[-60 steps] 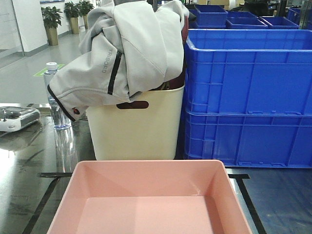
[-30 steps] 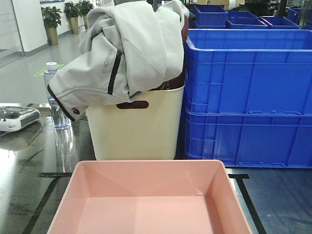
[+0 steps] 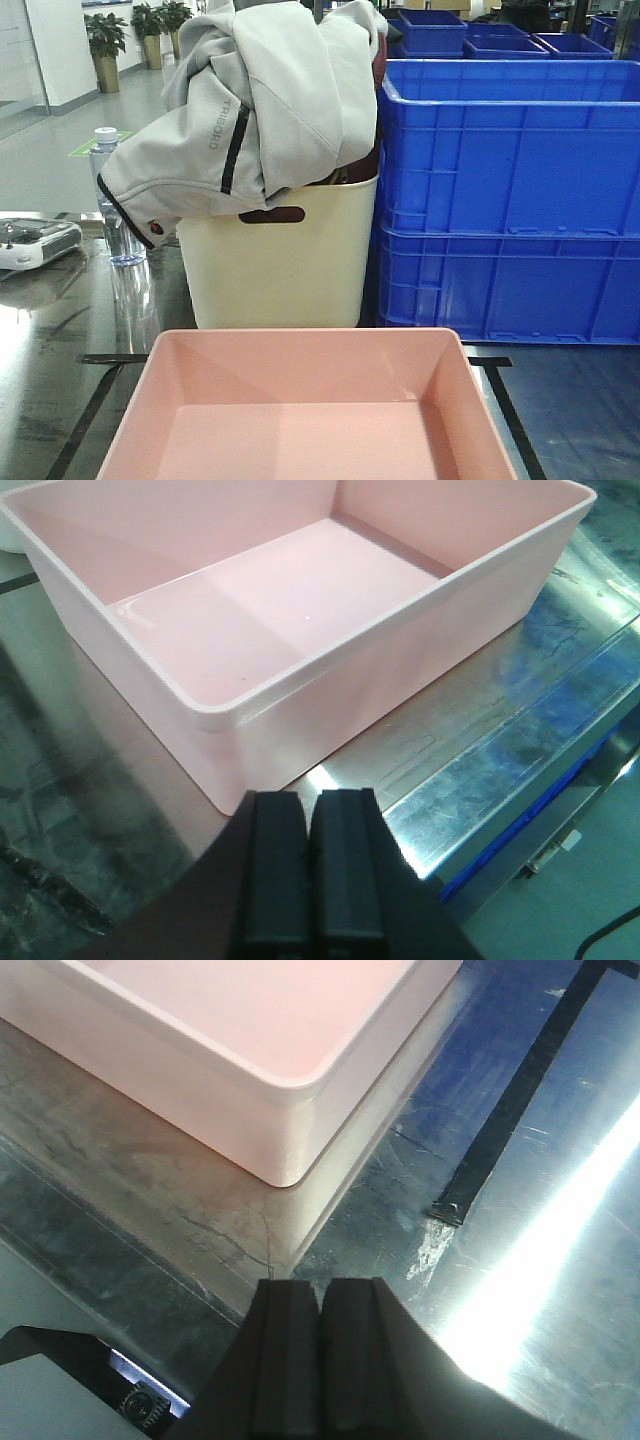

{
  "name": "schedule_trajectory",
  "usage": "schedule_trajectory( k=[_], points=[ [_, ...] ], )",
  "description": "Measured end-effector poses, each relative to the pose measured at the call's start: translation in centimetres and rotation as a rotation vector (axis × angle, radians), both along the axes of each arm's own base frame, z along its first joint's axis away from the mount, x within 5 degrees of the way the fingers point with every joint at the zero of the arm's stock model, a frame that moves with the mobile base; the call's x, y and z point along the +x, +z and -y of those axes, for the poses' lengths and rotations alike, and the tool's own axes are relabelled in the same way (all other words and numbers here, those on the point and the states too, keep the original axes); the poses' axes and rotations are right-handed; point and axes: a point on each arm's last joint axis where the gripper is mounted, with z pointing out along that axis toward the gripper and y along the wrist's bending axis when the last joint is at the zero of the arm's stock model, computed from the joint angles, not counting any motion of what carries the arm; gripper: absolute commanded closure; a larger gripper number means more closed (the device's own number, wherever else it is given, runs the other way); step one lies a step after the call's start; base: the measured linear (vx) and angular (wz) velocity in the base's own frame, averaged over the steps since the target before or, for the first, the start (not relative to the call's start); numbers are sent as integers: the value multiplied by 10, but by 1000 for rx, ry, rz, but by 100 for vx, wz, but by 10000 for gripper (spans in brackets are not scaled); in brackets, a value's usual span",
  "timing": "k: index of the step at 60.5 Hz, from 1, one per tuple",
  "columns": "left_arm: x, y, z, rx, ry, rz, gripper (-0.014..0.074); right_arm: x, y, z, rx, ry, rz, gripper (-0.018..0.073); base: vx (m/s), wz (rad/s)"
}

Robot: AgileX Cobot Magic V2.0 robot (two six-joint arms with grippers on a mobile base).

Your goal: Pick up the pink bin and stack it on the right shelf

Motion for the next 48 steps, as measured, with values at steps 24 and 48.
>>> schedule_trajectory(
  k=[24,48],
  points=[
    [-8,-27,-23,-33,346,175,576,0,0,0,0,0,0,571,0,0],
    [5,-84,-39,-27,616,272,604,0,0,0,0,0,0,568,0,0]
  ],
)
